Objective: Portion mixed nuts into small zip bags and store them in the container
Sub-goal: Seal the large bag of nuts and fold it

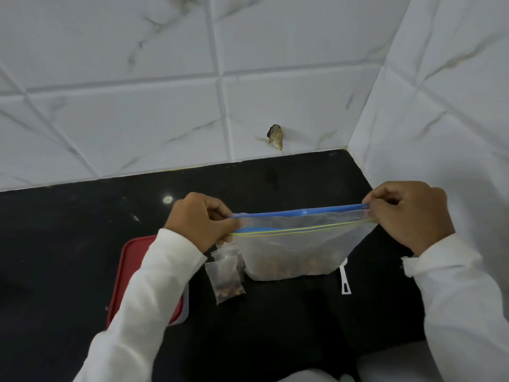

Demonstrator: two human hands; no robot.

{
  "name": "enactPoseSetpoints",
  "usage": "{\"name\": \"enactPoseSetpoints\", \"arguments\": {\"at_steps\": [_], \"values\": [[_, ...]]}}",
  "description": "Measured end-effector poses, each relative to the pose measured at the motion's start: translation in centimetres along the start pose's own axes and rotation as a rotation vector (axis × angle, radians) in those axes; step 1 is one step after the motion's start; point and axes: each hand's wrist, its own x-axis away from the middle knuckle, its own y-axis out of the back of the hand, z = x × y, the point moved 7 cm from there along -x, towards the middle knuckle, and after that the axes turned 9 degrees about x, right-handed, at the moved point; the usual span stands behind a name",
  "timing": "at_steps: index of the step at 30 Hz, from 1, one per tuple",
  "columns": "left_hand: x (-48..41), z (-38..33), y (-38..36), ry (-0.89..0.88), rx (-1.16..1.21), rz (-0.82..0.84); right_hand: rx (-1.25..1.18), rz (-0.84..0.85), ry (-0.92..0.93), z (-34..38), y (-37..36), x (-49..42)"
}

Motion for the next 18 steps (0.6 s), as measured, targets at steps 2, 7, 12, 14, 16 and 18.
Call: {"name": "enactPoseSetpoints", "arguments": {"at_steps": [2,7,12,14,16,18], "values": [[0.0,0.8,-0.3,0.117,0.269,0.064,-0.018,0.001,-0.012,0.1,0.1,0.1],[0.9,2.9,-1.9,0.376,0.818,0.197,-0.06,-0.005,-0.023,0.1,0.1,0.5],[1.3,4.3,-3.9,0.457,1.229,0.165,-0.055,0.021,-0.039,0.0,0.1,0.8],[1.3,4.7,-4.4,0.457,1.266,0.116,-0.076,0.032,-0.051,-0.2,-0.2,0.9],[1.4,4.8,-4.9,0.465,1.252,0.113,-0.097,0.04,-0.055,-0.3,-0.3,1.0],[1.5,4.7,-5.2,0.455,1.231,0.117,-0.097,0.043,-0.045,-0.1,-0.4,1.1]]}}
